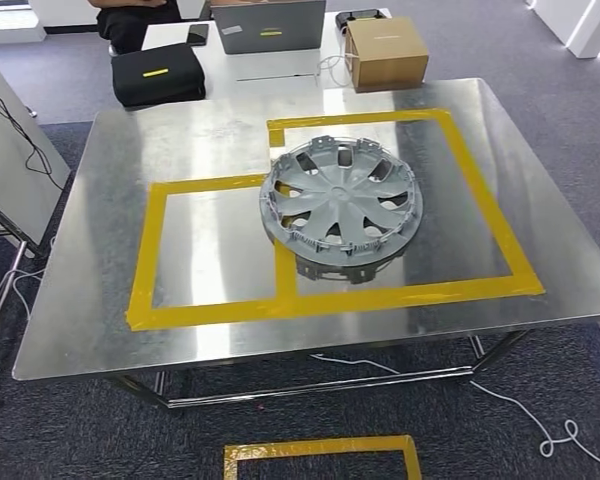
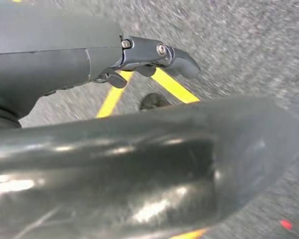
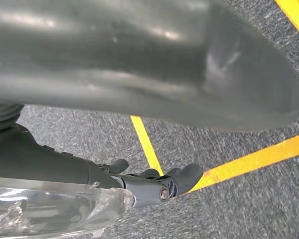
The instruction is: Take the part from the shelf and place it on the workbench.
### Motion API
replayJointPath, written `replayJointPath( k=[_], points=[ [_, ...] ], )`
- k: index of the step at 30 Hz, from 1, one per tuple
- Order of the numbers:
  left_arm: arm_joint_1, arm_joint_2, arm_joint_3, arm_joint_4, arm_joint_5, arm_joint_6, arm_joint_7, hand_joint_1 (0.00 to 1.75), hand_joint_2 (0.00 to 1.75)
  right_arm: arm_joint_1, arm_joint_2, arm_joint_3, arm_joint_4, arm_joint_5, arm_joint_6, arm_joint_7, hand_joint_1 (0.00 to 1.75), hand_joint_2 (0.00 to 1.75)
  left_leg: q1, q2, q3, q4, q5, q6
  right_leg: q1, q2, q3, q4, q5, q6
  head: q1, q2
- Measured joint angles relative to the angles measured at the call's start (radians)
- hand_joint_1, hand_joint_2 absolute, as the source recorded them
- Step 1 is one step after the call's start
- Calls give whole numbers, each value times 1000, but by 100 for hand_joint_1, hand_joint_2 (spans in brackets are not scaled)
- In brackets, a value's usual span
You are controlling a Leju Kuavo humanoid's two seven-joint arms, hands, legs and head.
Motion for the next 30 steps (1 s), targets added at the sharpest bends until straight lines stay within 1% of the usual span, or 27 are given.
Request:
replayJointPath(
  k=[1, 2, 4, 5, 6, 7, 8, 9, 10, 11, 12, 13, 15, 16, 17, 18, 19, 20, 21, 22, 24, 25, 26, 27, 28, 29, 30],
  points=[
    [-2, 0, -7, 0, -6, 7, 11, 0, 0, -2, 0, -7, 0, -22, 2, -7, 0, 0, 0, -1, 23, -38, 5, 5, 2, -1, -7, 2, 8, 7, 0, 0],
    [-2, 0, -12, 0, -8, 14, 19, 0, 0, -4, 0, -16, 0, -42, 4, -13, 0, 0, -2, -2, 28, -53, 6, 11, 3, -1, -13, 3, 16, 13, -1, 0],
    [4, -1, -13, 0, -9, 24, 23, 0, 0, -5, 0, -34, 0, -62, 7, -23, 0, 0, -4, -1, 15, -47, 15, 29, -1, -1, -19, 2, 27, 25, 0, 0],
    [8, -3, -13, 0, -8, 27, 24, 0, 0, -3, 0, -39, 0, -63, 8, -25, 0, 0, -5, 2, 8, -46, 23, 39, -3, -1, -24, 12, 13, 29, 2, 0],
    [10, -4, -13, 0, -7, 29, 24, 0, 0, -1, 0, -41, 0, -61, 9, -27, 0, 0, -5, 4, 0, -47, 32, 49, -4, -1, -35, 41, -19, 32, 4, 0],
    [10, -4, -13, -1, -6, 31, 24, 0, 0, 0, 0, -43, 0, -56, 10, -28, 0, 0, -6, 6, -10, -48, 42, 57, -4, -1, -52, 90, -66, 34, 6, 0],
    [10, -4, -13, -2, -5, 32, 25, 0, 0, 0, 0, -44, 0, -52, 11, -28, 0, 0, -9, 6, -22, -47, 52, 61, -2, -1, -72, 156, -118, 34, 9, 0],
    [10, -4, -13, -2, -4, 32, 25, 0, 0, 0, 0, -45, 0, -49, 12, -28, 0, 0, -12, 7, -36, -47, 63, 65, -1, -1, -87, 224, -159, 34, 10, 0],
    [10, -4, -13, -3, -3, 32, 25, 0, 0, -1, 0, -45, 0, -46, 12, -29, 0, 0, -16, 8, -50, -47, 74, 67, 1, -1, -92, 275, -179, 32, 11, 0],
    [10, -5, -13, -3, -1, 32, 25, 0, 0, -1, 0, -45, 0, -46, 12, -31, 0, 0, -20, 8, -64, -46, 86, 68, 4, -1, -82, 295, -178, 29, 11, 0],
    [10, -5, -13, -3, 0, 32, 25, 0, 0, -2, 0, -46, 0, -47, 12, -33, 0, 0, -23, 8, -78, -46, 97, 69, 7, -1, -51, 278, -158, 23, 11, 0],
    [10, -6, -12, -3, 1, 32, 25, 0, 0, -3, 0, -46, 0, -48, 12, -35, 0, 0, -26, 8, -90, -45, 107, 68, 11, -1, -2, 225, -134, 15, 11, 0],
    [10, -7, -12, -3, 2, 33, 25, 0, 0, -8, -1, -46, 0, -49, 12, -39, 0, 0, -32, 8, -108, -44, 126, 64, 20, -2, 114, 73, -121, -3, 10, 0],
    [10, -7, -12, -3, 2, 33, 25, 0, 0, -11, -2, -46, 0, -49, 12, -41, 0, 0, -33, 8, -111, -43, 135, 60, 24, -2, 152, 15, -127, -8, 10, 0],
    [9, -8, -12, -4, 3, 33, 25, 0, 0, -13, -2, -46, 0, -50, 13, -44, 0, 0, -33, 9, -113, -43, 143, 56, 27, -2, 170, -19, -135, -11, 10, 0],
    [9, -7, -12, -4, 4, 34, 25, 0, 0, -13, -2, -46, 0, -51, 17, -48, 0, 0, -33, 10, -114, -45, 151, 51, 28, -2, 172, -31, -133, -14, 12, 0],
    [10, -6, -12, -5, 5, 34, 25, 0, 0, -12, -2, -47, 0, -53, 20, -51, 0, 0, -32, 10, -115, -45, 157, 45, 27, -4, 164, -31, -124, -19, 13, 0],
    [11, -7, -12, -6, 6, 34, 25, 0, 0, -11, -2, -47, 0, -55, 24, -55, 0, 0, -31, 9, -121, -40, 148, 40, 25, -5, 155, -33, -114, -25, 14, 0],
    [13, -7, -12, -6, 6, 34, 26, 0, 0, -11, -2, -47, 1, -57, 26, -57, 0, 0, -30, 9, -131, -21, 120, 33, 22, -7, 144, -35, -101, -32, 11, 0],
    [15, -8, -12, -6, 7, 33, 26, 0, 0, -12, -2, -47, 1, -59, 28, -60, 0, 0, -27, 8, -146, 17, 75, 27, 19, -8, 131, -37, -87, -36, 8, 0],
    [15, -10, -12, -6, 7, 31, 27, 0, 0, -11, -2, -48, 1, -61, 33, -63, 0, 0, -20, 8, -180, 141, -30, 13, 18, -8, 100, -36, -60, -37, 2, 0],
    [15, -10, -12, -6, 8, 29, 27, 0, 0, -10, -2, -48, 1, -61, 37, -65, 0, 0, -16, 8, -189, 199, -56, 7, 16, -9, 84, -35, -47, -35, 2, 0],
    [15, -10, -12, -6, 8, 27, 26, 0, 0, -9, -2, -48, 1, -60, 41, -66, 0, 0, -12, 9, -185, 232, -56, 3, 14, -9, 67, -33, -35, -32, 2, 0],
    [15, -10, -12, -6, 8, 25, 26, 0, 0, -9, -2, -48, 1, -58, 45, -66, 0, 0, -9, 9, -165, 232, -37, -1, 11, -10, 51, -31, -24, -27, 2, 0],
    [15, -10, -12, -6, 9, 23, 25, 0, 0, -9, -2, -49, 1, -56, 50, -65, 0, 0, -5, 9, -128, 197, -9, -6, 8, -10, 36, -27, -14, -21, 2, 0],
    [14, -10, -12, -6, 9, 21, 25, 0, 0, -10, -2, -49, 1, -55, 55, -65, 0, 0, 0, 9, -74, 134, 12, -12, 5, -10, 23, -23, -5, -15, 2, 0],
    [12, -11, -12, -7, 10, 18, 25, 0, 0, -10, -3, -49, 0, -53, 60, -65, 0, 0, 5, 8, -16, 56, 17, -15, 4, -10, 11, -16, 2, -8, 1, 0]
  ],
)
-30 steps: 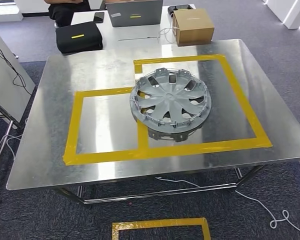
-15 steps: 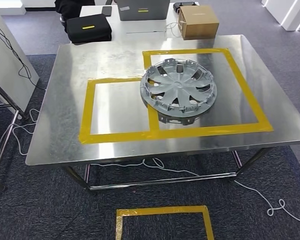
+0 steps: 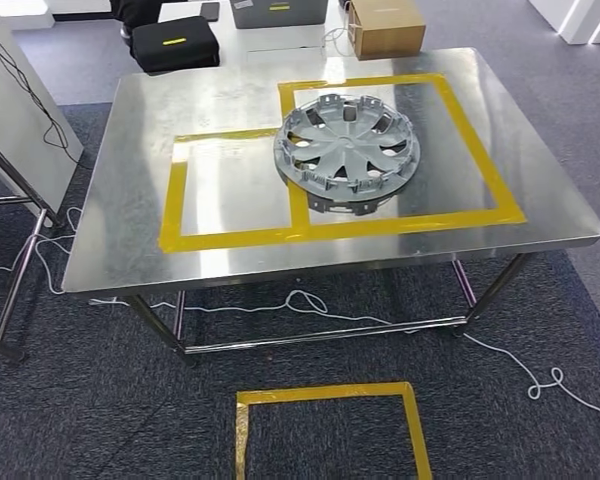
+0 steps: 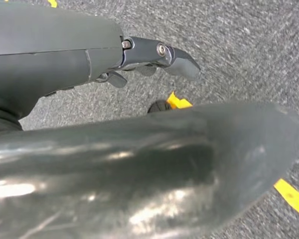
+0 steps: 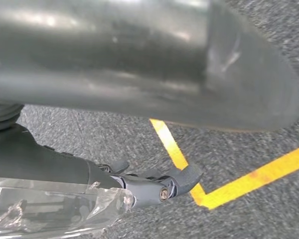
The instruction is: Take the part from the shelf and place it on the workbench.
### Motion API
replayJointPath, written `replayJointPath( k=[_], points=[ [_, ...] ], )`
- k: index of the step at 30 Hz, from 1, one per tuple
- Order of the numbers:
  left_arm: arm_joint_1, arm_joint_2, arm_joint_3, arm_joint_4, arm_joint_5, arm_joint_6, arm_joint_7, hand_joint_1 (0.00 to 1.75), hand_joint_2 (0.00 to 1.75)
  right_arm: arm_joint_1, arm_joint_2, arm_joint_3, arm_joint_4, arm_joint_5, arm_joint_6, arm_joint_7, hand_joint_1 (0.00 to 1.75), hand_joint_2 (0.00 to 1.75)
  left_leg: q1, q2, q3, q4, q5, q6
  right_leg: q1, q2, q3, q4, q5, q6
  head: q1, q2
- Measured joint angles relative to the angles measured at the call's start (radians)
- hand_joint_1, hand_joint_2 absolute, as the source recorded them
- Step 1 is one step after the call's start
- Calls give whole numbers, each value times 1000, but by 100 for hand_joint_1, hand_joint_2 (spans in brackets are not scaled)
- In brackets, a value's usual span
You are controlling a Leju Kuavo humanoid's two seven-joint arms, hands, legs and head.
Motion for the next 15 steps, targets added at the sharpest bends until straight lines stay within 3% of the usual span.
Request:
replayJointPath(
  k=[2, 3, 5, 6, 7, 9, 10, 11, 12, 13, 14, 15],
  points=[
    [-5, -2, 0, 0, 1, -3, 0, 0, 0, -1, -2, 0, 0, 0, 5, 0, 0, 0, 2, -2, 72, -108, -15, 10, 0, -1, -14, 8, 17, 14, -1, 0],
    [-6, -3, 0, -1, 2, -4, -1, 0, 0, 0, -2, -1, 0, 0, 5, 0, 0, 0, -1, -4, 79, -127, -21, 21, 0, -1, -17, 8, 27, 20, -1, 0],
    [-5, -4, 0, -1, 2, -4, -1, 0, 0, 3, -3, -2, 0, 0, 6, 0, 0, 0, -4, -1, 64, -124, -9, 44, -4, 0, -22, 7, 33, 31, -1, 0],
    [-4, -4, 0, -1, 2, -4, -1, 0, 0, 5, -3, -3, 0, -1, 6, 1, 0, 0, -4, 1, 55, -123, 1, 55, -6, 0, -30, 24, 10, 36, 1, 0],
    [-3, -4, 0, -1, 2, -4, -1, 0, 0, 7, -3, -5, 0, -1, 6, 1, 0, 0, -4, 3, 42, -124, 13, 65, -6, 1, -45, 63, -31, 39, 3, 0],
    [-3, -3, 0, -1, 2, -4, -1, 0, 0, 8, -3, -6, 0, 0, 8, 1, 0, 0, -8, 5, 13, -122, 37, 75, -6, 2, -80, 189, -137, 42, 7, 0],
    [-3, -3, 0, -1, 3, -4, -1, 0, 0, 8, -3, -6, 0, 1, 11, 1, 0, 0, -11, 5, -3, -121, 49, 77, -6, 2, -91, 253, -169, 43, 8, 0],
    [-3, -3, 0, -1, 4, -4, -1, 0, 0, 8, -3, -6, 0, 2, 15, 1, 0, 0, -14, 5, -20, -120, 62, 78, -5, 2, -89, 291, -176, 41, 8, 0],
    [-2, -3, 0, -1, 5, -5, -1, 0, 0, 8, -4, -6, 0, 3, 18, 2, 0, 0, -17, 5, -36, -119, 74, 78, -3, 2, -71, 298, -163, 38, 9, 0],
    [-2, -4, 0, -1, 5, -5, -1, 0, 0, 9, -4, -6, 0, 4, 20, 2, 0, 0, -18, 4, -51, -118, 86, 77, 0, 2, -33, 268, -136, 33, 9, 0],
    [-2, -4, 0, -1, 5, -6, -1, 0, 0, 8, -5, -6, 0, 5, 20, 4, 0, 0, -20, 4, -64, -117, 97, 75, 3, 2, 20, 206, -112, 26, 9, 0],
    [-2, -5, 0, -1, 5, -6, -1, 0, 0, 6, -6, -7, 0, 5, 20, 5, 0, 0, -22, 3, -75, -116, 107, 71, 7, 2, 83, 124, -107, 19, 9, 0]
  ],
)
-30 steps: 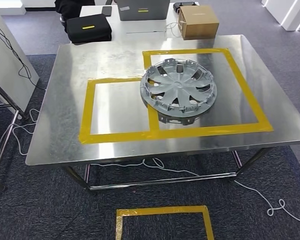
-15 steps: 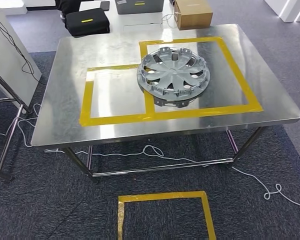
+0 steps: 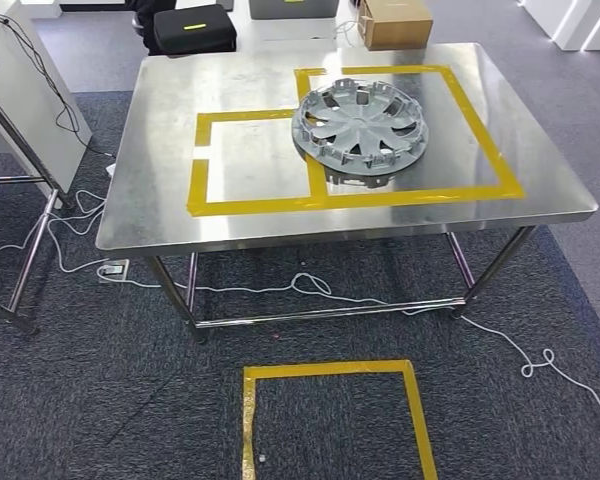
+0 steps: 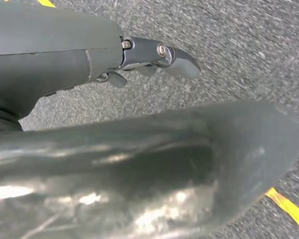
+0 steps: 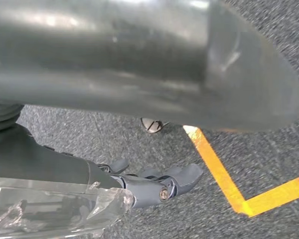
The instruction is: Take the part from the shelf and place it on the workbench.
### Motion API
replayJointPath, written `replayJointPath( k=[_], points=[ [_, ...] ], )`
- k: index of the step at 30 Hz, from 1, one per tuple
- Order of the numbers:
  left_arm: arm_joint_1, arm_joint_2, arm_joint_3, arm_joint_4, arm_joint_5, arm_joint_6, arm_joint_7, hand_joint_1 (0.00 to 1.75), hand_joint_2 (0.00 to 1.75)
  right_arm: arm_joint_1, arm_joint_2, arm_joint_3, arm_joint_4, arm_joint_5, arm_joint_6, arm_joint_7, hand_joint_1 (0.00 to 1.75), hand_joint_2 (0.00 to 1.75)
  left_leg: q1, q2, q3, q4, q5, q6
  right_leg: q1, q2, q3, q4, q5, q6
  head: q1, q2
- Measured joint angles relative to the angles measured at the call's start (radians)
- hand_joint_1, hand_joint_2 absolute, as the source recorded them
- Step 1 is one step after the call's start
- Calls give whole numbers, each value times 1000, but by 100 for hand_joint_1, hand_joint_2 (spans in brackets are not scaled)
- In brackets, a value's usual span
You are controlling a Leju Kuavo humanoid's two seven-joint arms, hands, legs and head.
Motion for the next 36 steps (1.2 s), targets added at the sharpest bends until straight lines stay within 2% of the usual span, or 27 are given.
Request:
replayJointPath(
  k=[1, 2, 3, 5, 6, 7, 9, 10, 11, 12, 13, 15, 17, 18, 20, 21, 22, 25, 26, 27, 28, 30, 31, 32, 33, 34, 36],
  points=[
    [0, -1, 0, 0, 0, 0, 0, 0, 0, -3, -1, 0, 0, 0, 0, 1, 0, 0, -1, 0, -7, 1, 10, -4, 3, 0, 50, -72, -4, -4, -1, 0],
    [0, -1, 0, 0, 1, 0, 0, 0, 0, -5, -1, 0, 0, 0, 2, 0, 0, 0, -2, 0, -12, 1, 20, -9, 6, 0, 80, -123, -14, -8, 0, 0],
    [0, -1, 0, 0, 2, 0, -1, 0, 0, -6, -2, 0, 0, 0, 5, -2, 0, 0, -2, 1, -15, 0, 30, -15, 9, 0, 90, -149, -21, -11, 0, 0],
    [2, 0, 0, 0, 5, 0, -1, 0, 0, -4, -1, 0, 0, -1, 15, -7, 0, 0, 1, 1, -22, -1, 41, -27, 9, -2, 71, -153, -5, -22, 2, 0],
    [4, 0, 1, 0, 5, 1, -2, 0, 0, -3, -2, 0, 0, -1, 19, -8, 0, 0, 2, 0, -30, 9, 23, -33, 7, -3, 60, -153, 7, -31, 1, 0],
    [6, -1, 1, 0, 6, 2, -1, 0, 0, -3, -2, 0, 0, -1, 20, -10, 0, 0, 3, -1, -43, 38, -15, -40, 5, -4, 46, -155, 21, -37, -3, 0],
    [8, -3, 1, 0, 6, 2, -1, 0, 0, -2, -3, 0, 0, -2, 22, -12, 0, 0, 7, -1, -78, 154, -126, -51, 3, -4, 15, -154, 49, -44, -8, 0],
    [8, -4, 1, 0, 6, 2, 0, 0, 0, -1, -3, 0, 0, -2, 22, -12, 0, 0, 8, -1, -93, 223, -166, -56, 3, -4, -2, -154, 63, -43, -9, 0],
    [8, -4, 1, 0, 6, 2, 0, 0, 0, 0, -3, 0, 0, -2, 23, -12, 0, 0, 9, -1, -97, 275, -180, -59, 3, -5, -19, -153, 77, -42, -9, 0],
    [7, -4, 1, 0, 6, 3, 0, 0, 0, 1, -3, 0, 0, -1, 23, -13, 0, 0, 10, -1, -88, 298, -169, -61, 2, -5, -37, -152, 91, -40, -9, 0],
    [7, -4, 1, 0, 6, 3, 0, 0, 0, 1, -3, -1, 0, -1, 24, -13, 0, 0, 11, -1, -61, 287, -142, -63, 1, -5, -55, -150, 104, -37, -9, 0],
    [5, -5, 1, 0, 6, 3, 0, 0, 0, 0, -3, -1, 0, 0, 24, -14, 0, 0, 14, -1, 45, 173, -101, -65, 0, -5, -87, -143, 127, -28, -10, 0],
    [0, -5, 1, -1, 4, 3, 0, 0, 0, 0, -4, -1, 0, 0, 23, -15, 0, 0, 15, -2, 150, 28, -116, -55, 1, -4, -107, -133, 147, -17, -9, 0],
    [-1, -6, 1, -1, 3, 3, 0, 0, 0, 0, -4, -1, 0, 0, 23, -16, 0, 0, 14, -3, 175, -10, -126, -46, 1, -5, -112, -131, 157, -11, -9, 0],
    [0, -7, 1, -1, 2, 3, -1, 0, 0, 3, -4, -1, 0, -1, 23, -16, 0, 0, 11, -1, 168, -24, -122, -23, -3, -4, -117, -134, 176, 0, -9, 0],
    [2, -7, 1, -1, 2, 3, -1, 0, 0, 6, -4, -1, 0, -1, 23, -16, 0, 0, 11, 1, 159, -23, -112, -14, -4, -3, -124, -127, 164, 6, -9, 0],
    [3, -8, 1, -1, 2, 3, -1, 0, 0, 9, -4, -1, 0, -2, 23, -17, 0, 0, 12, 3, 148, -24, -101, -4, -5, -2, -135, -100, 133, 11, -6, 0],
    [5, -7, 1, -1, 1, 3, -2, 0, 0, 12, -4, -1, 0, -2, 23, -18, 0, 0, 11, 4, 104, -23, -62, 8, -6, -1, -183, 87, -17, 20, 1, 0],
    [5, -7, 1, -2, 1, 3, -2, 0, 0, 12, -4, -1, 0, -1, 23, -19, 0, 0, 10, 5, 88, -22, -50, 8, -6, -1, -189, 144, -38, 21, 2, 0],
    [6, -7, 1, -2, 1, 3, -2, 0, 0, 12, -4, -1, 0, -1, 23, -20, 0, 0, 9, 5, 72, -21, -37, 7, -6, -1, -181, 174, -35, 21, 2, 0],
    [6, -7, 1, -2, 1, 3, -2, 0, 0, 12, -4, -1, 0, 0, 23, -20, 0, 0, 9, 5, 56, -20, -24, 5, -6, -1, -154, 164, -12, 20, 2, 0],
    [6, -8, 1, -2, 1, 3, -2, 0, 0, 10, -4, -1, 0, 0, 23, -21, 0, 0, 9, 4, 29, -19, -2, -3, -6, 1, -50, 42, 28, 17, 2, 0],
    [6, -8, 1, -2, 1, 3, -3, 0, 0, 9, -4, -1, 0, 0, 23, -21, 0, 0, 7, 3, 19, -17, 8, -8, -6, 3, 10, -44, 28, 14, 2, 0],
    [6, -8, 1, -2, 1, 3, -3, 0, 0, 7, -4, -1, 0, 0, 23, -22, 0, 0, 6, 3, 13, -16, 18, -13, -5, 5, 52, -109, 19, 11, 2, 0],
    [6, -8, 1, -3, 1, 3, -4, 0, 0, 7, -4, -1, 0, 1, 24, -23, 0, 0, 5, 3, 10, -16, 26, -18, -4, 8, 74, -150, 8, 8, 2, 0],
    [6, -8, 1, -4, 1, 3, -4, 0, 0, 7, -4, -1, 0, 0, 24, -24, 0, 0, 5, 3, 7, -17, 35, -23, -2, 9, 77, -163, 7, 2, 3, 0],
    [6, -8, 1, -4, 0, 3, -5, 0, 0, 9, -4, -1, 0, 0, 25, -24, 0, 0, 6, 3, 3, -19, 46, -30, -1, 8, 63, -157, 14, -8, 5, 0]
  ],
)
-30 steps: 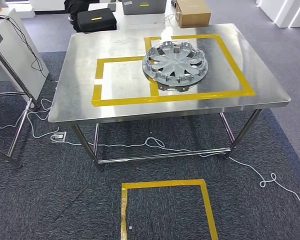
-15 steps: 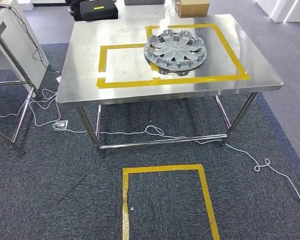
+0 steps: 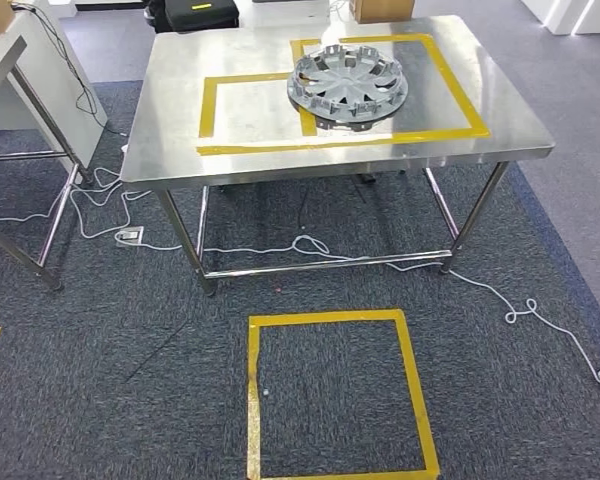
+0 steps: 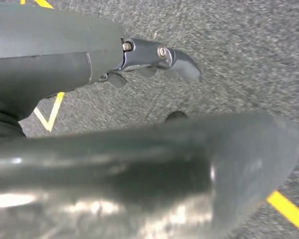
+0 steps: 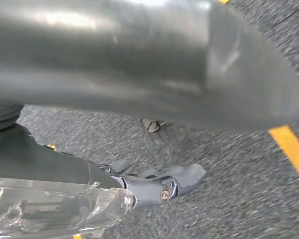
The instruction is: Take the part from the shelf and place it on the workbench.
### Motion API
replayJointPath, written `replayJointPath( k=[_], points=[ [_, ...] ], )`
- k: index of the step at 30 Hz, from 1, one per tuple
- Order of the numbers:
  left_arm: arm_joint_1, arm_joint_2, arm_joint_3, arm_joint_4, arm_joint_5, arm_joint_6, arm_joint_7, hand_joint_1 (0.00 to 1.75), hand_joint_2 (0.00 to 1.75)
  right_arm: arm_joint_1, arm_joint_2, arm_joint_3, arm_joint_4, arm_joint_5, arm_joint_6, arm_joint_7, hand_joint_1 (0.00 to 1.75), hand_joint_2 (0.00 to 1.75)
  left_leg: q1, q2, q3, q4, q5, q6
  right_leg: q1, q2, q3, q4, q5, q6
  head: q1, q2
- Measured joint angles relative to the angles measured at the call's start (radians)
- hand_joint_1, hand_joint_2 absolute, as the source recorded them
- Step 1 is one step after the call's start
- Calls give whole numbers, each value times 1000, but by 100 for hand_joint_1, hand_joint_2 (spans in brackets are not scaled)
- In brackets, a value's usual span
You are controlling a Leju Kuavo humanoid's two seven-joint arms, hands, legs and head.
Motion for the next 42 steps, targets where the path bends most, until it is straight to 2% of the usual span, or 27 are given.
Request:
replayJointPath(
  k=[6, 7, 8, 9, 10, 11, 13, 14, 15, 17, 18, 19, 21, 22, 23, 24, 25, 27, 28, 29, 32, 33, 35, 39, 41, 42],
  points=[
    [2, 1, 0, 0, -1, 0, 0, 0, 0, 1, 0, 0, 0, -1, 1, 0, 0, 0, 2, -1, -6, 3, -3, -6, -4, -3, -10, 0, 8, -11, -1, 0],
    [4, 0, 0, 0, -1, 0, -1, 0, 0, 0, 0, 0, 0, -1, 2, 0, 0, 0, 2, -2, -19, 35, -40, -10, -4, -4, -18, 0, 17, -17, -4, 0],
    [4, 0, 0, 0, -1, 0, -2, 0, 0, 0, -1, 0, 0, -1, 2, -1, 0, 0, 3, -2, -34, 112, -90, -12, -2, -6, -40, 2, 35, -22, -6, 0],
    [5, -1, 0, 0, -1, 0, -3, 0, 0, 0, -1, 0, 0, -1, 2, -1, 0, 0, 3, -2, -36, 174, -129, -13, 1, -6, -65, 4, 55, -26, -9, 0],
    [6, -2, 0, 0, -1, 0, -4, 0, 0, 0, -1, 0, 0, -2, 3, -2, 0, 0, 2, -2, -22, 211, -158, -11, 4, -7, -91, 7, 75, -29, -12, 0],
    [5, -2, 0, -1, -1, 0, -5, 0, 0, 1, -1, 0, 0, -2, 3, -2, 0, 0, 0, -2, 20, 194, -153, -4, 7, -7, -113, 10, 91, -28, -11, 0],
    [2, -1, 0, -1, -2, 0, -6, 0, 0, 0, -1, 0, 0, -2, 3, -2, 0, 0, -5, -2, 115, 50, -135, 9, 11, -7, -127, 13, 103, -23, -11, 0],
    [0, -1, 0, -1, -2, -1, -8, 0, 0, 0, -1, 0, 0, -2, 4, -2, 0, 0, -7, -2, 138, 7, -140, 13, 12, -8, -133, 14, 110, -19, -11, 0],
    [-1, -1, 0, -1, -3, -1, -10, 0, 0, 0, -1, 0, 0, -2, 4, -2, 0, 0, -9, -2, 144, -13, -144, 16, 13, -9, -139, 14, 117, -14, -11, 0],
    [0, -2, 0, -1, -4, -2, -13, 0, 0, 1, -1, 0, 0, -2, 4, -2, 0, 0, -6, -1, 135, -19, -139, 26, 13, -9, -148, 17, 123, -3, -11, 0],
    [2, -3, 0, -1, -4, -2, -14, 0, 0, 2, -1, 0, 0, -2, 3, -2, 0, 0, -4, 0, 131, -20, -132, 33, 13, -9, -157, 34, 109, 3, -10, 0],
    [3, -3, 0, -1, -4, -3, -14, 0, 0, 3, -1, 0, 0, -2, 2, -2, 0, 0, -1, 1, 127, -22, -125, 38, 12, -8, -175, 75, 80, 10, -8, 0],
    [4, -2, 0, -1, -4, -4, -15, 0, 0, 5, -1, 0, 0, -3, 1, -2, 0, 0, 0, 1, 115, -21, -113, 44, 8, -7, -227, 216, -3, 20, -3, 0],
    [4, -2, 0, -1, -4, -4, -15, 0, 0, 5, -1, 0, 0, -3, 0, -2, 0, 0, 0, 2, 109, -20, -108, 44, 7, -7, -249, 284, -36, 24, -3, 0],
    [5, -2, 0, -1, -4, -4, -15, 0, 0, 5, -1, 0, 0, -4, 0, -2, 0, 0, 0, 1, 103, -19, -103, 43, 5, -7, -255, 321, -50, 27, -3, 0],
    [5, -2, 0, -1, -4, -4, -15, 0, 0, 5, -1, 0, 0, -5, -1, -2, 0, 0, 0, 1, 99, -18, -99, 41, 4, -7, -239, 315, -45, 29, -3, 0],
    [6, -3, 0, -1, -4, -4, -15, 0, 0, 5, -1, -1, 0, -5, 0, -2, 0, 0, 1, 1, 95, -16, -96, 39, 2, -8, -200, 264, -23, 30, -3, 0],
    [6, -4, 0, -2, -4, -3, -14, 0, 0, 3, -1, -1, 0, -3, 5, -4, 0, 0, 1, 0, 90, -9, -94, 31, -2, -5, -97, 107, 22, 31, -2, 0],
    [6, -3, 0, -3, -4, -3, -14, 0, 0, 2, -1, -1, 0, -2, 8, -6, 0, 0, -1, 0, 86, -4, -94, 27, -4, -3, -63, 50, 33, 27, -2, 0],
    [5, -2, 0, -3, -4, -2, -13, 0, 0, 0, -1, 0, 0, -1, 10, -7, 0, 0, -4, 0, 82, 0, -95, 28, -6, 0, -48, 20, 36, 22, -2, 0],
    [5, 0, 0, -4, -5, -1, -13, 0, 0, 3, 0, -1, 0, 0, 12, -8, 0, 0, -8, 0, 71, 4, -87, 53, -3, 3, -54, 14, 41, 7, -4, 0],
    [5, 0, 0, -4, -5, -1, -13, 0, 0, 4, 0, -1, 0, 0, 12, -8, 0, 0, -7, 0, 69, 3, -82, 56, 0, 3, -57, 14, 43, 3, -4, 0],
    [4, -1, 0, -4, -5, -1, -13, 0, 0, 3, 0, -1, 0, 0, 12, -8, 0, 0, -4, 0, 64, 0, -75, 46, 5, 3, -63, 15, 47, -4, -3, 0],
    [4, -1, 0, -4, -5, -1, -13, 0, 0, 2, 0, -1, 0, 0, 12, -8, 0, 0, 2, 0, 52, -3, -66, 9, 9, 2, -80, 22, 53, -13, -3, 0],
    [4, -2, 0, -4, -5, -1, -13, 0, 0, 2, 0, -1, 0, 0, 12, -8, 0, 0, 2, 0, 46, -3, -63, 2, 9, 2, -86, 24, 56, -15, -3, 0],
    [4, -1, 0, -4, -5, -1, -13, 0, 0, 2, 0, -1, 0, 0, 12, -9, 0, 0, 1, 0, 43, 0, -63, 4, 7, 2, -88, 23, 59, -13, -3, 0]
  ],
)
